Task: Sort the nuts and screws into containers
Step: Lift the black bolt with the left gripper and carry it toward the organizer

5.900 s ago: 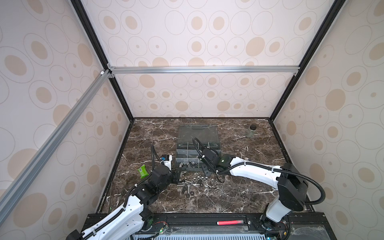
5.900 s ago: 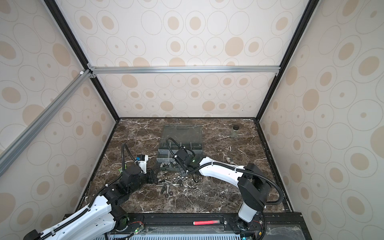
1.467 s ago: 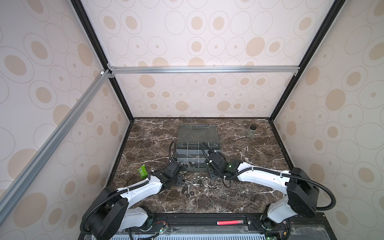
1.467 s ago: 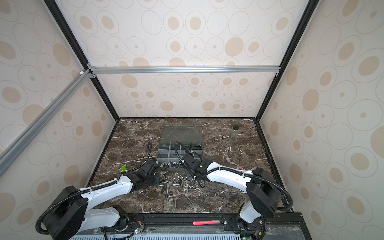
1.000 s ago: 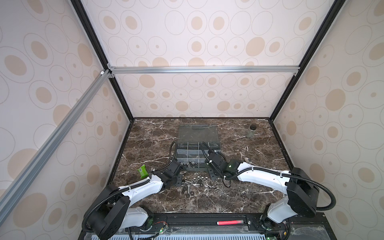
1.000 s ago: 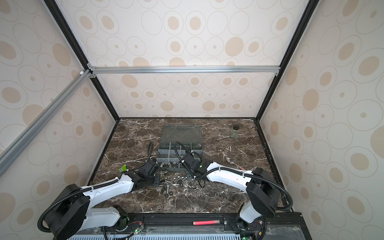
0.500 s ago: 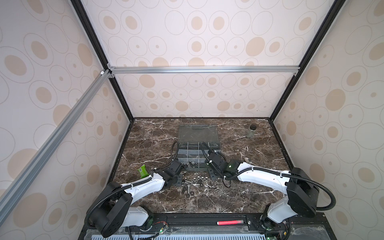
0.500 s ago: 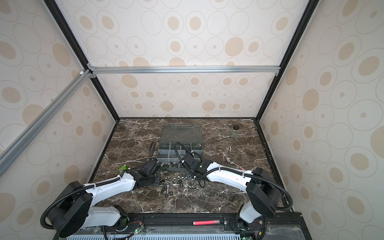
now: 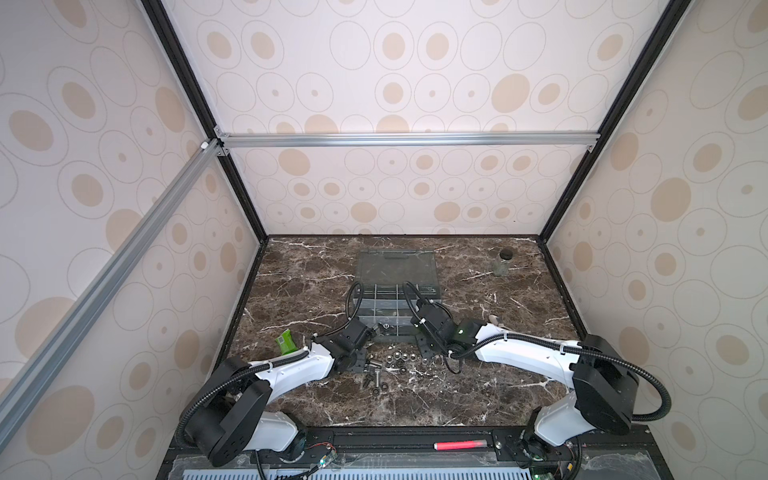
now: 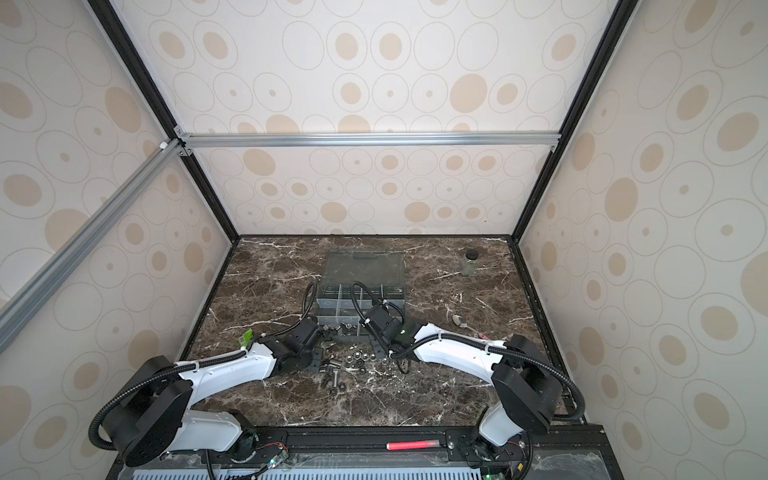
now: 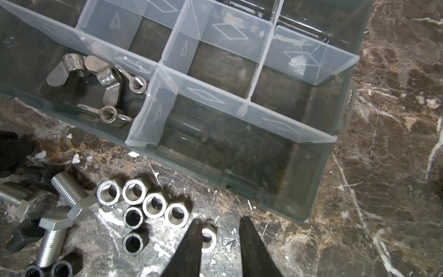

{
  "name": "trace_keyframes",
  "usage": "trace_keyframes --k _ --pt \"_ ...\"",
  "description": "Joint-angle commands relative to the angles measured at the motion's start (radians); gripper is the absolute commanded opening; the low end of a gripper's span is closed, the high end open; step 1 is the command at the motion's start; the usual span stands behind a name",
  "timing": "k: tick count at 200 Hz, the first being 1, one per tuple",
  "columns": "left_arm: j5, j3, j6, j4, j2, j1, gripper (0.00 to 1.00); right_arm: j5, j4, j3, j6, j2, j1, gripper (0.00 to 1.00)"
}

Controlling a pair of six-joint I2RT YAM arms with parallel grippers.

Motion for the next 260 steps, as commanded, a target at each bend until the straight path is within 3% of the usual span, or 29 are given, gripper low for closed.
trace_keyframes --k 1,136,176,260 --pt "-0.017 0.015 0.006 -0.038 0.018 -0.009 0.12 0.003 -0.005 -0.024 0.017 -0.005 -0.008 0.3" --pt "-0.04 0.189 0.044 -0.079 -0.123 -0.006 0.09 0.027 -0.017 -0.051 0.025 -0.065 -0.026 0.3" --pt "-0.048 0.292 0.096 -0.065 -0.063 0.011 0.09 0.038 -0.035 -0.064 0.033 -0.094 -0.028 0.3" --pt "0.127 0.434 0.097 0.081 0.083 -0.013 0.08 0.078 -0.063 -0.11 0.049 -0.192 -0.053 0.3"
